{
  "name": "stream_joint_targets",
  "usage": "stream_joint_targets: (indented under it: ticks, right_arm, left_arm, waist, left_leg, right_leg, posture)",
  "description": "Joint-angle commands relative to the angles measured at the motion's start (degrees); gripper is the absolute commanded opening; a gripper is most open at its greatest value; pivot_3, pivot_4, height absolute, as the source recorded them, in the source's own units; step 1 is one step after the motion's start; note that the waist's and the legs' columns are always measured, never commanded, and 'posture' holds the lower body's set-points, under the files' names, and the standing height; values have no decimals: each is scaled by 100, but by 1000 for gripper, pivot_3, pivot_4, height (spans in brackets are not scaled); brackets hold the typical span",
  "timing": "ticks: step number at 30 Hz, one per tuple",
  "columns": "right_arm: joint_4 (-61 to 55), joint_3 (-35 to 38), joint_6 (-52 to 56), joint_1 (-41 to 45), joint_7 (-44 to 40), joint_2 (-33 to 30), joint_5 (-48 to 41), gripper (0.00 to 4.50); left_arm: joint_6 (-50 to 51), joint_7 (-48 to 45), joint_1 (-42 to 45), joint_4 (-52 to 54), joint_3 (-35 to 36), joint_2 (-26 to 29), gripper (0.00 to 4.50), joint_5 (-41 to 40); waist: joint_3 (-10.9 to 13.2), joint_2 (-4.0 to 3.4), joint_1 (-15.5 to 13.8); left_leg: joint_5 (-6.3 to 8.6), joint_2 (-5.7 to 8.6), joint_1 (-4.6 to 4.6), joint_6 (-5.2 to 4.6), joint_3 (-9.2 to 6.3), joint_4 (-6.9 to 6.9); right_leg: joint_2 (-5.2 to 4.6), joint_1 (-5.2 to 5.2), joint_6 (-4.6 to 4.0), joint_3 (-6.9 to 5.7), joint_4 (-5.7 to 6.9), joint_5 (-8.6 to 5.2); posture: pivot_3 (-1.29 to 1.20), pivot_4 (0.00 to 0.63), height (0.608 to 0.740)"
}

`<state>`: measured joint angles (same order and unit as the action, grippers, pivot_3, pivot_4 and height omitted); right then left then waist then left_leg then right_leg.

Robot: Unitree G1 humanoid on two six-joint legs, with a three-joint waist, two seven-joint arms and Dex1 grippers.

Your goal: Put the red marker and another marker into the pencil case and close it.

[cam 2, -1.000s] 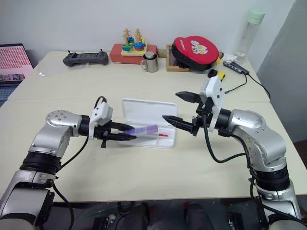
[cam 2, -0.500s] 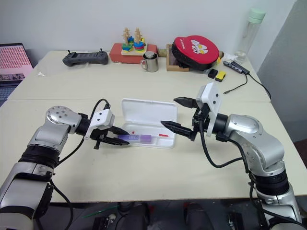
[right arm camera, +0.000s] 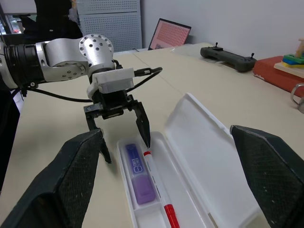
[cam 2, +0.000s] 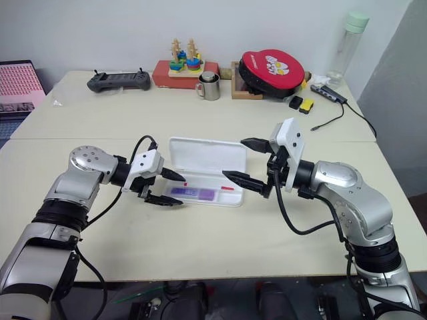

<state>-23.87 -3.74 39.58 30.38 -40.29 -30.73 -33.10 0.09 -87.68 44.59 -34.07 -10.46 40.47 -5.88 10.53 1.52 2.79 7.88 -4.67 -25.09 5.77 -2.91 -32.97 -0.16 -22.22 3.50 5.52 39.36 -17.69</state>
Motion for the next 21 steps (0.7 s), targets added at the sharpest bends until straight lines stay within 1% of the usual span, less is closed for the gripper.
stream_joint_targets:
  ticks: [1,3,5,7,9,12,14,18,21]
  right_arm:
    - [824,-115,290,103,1011,175,806,4500]
    - [1018,-158,377,122,1221,272,995,4500]
    - [1266,-120,594,186,1576,503,1130,4500]
    - [1803,-109,694,226,2329,927,1537,4500]
    - [2125,-148,635,171,2759,1220,1846,4500]
    - [2400,9,525,170,3111,1603,2004,4500]
    - [2592,62,498,212,3250,1743,2088,4500]
    - [3038,-28,446,336,3301,1903,2277,4500]
    - [3182,60,282,410,3332,1954,2356,3917]
  left_arm:
    - [821,548,159,778,623,-449,4469,-818]
    - [1106,839,136,981,744,-596,4469,-920]
    - [1424,942,29,1313,785,-665,4469,-1076]
    - [1640,1382,-120,1703,813,-915,4469,-1163]
    - [1883,1774,-273,2085,844,-1146,4469,-1261]
    - [2052,2026,-457,2519,825,-1278,4469,-1297]
    - [2111,2083,-519,2650,789,-1295,4469,-1313]
    - [2056,2141,-535,2613,711,-1308,4469,-1246]
    - [1944,2184,-487,2529,734,-1352,4500,-1250]
  waist:
    - [0,2,-20]
    - [0,1,-31]
    - [0,1,-19]
    - [0,1,39]
    - [-1,2,46]
    - [0,1,54]
    - [0,1,56]
    - [0,1,50]
    - [0,1,51]
  left_leg:
    - [0,0,0,0,0,-3]
    - [-1,0,0,0,0,-10]
    - [-1,2,0,0,1,-12]
    - [-1,0,2,-1,-1,-10]
    - [-1,0,13,-1,-1,-5]
    - [-1,2,11,0,-1,-4]
    - [-1,2,9,0,0,-4]
    - [-1,3,12,0,-1,-6]
    - [-2,3,16,-1,-1,-9]
  right_leg:
    - [0,2,2,-1,1,0]
    - [-1,3,6,1,5,3]
    - [0,-1,6,5,11,4]
    - [3,-3,1,5,20,4]
    - [3,4,-1,6,25,4]
    - [2,-1,-2,6,31,4]
    - [2,-4,-2,7,34,4]
    - [2,-1,-1,6,36,4]
    - [2,2,2,7,36,3]
  posture:
    - [0,150,740]
    - [0,150,740]
    - [0,150,740]
    - [0,150,740]
    - [0,150,740]
    - [0,150,740]
    - [0,150,740]
    - [0,150,740]
    - [0,150,740]
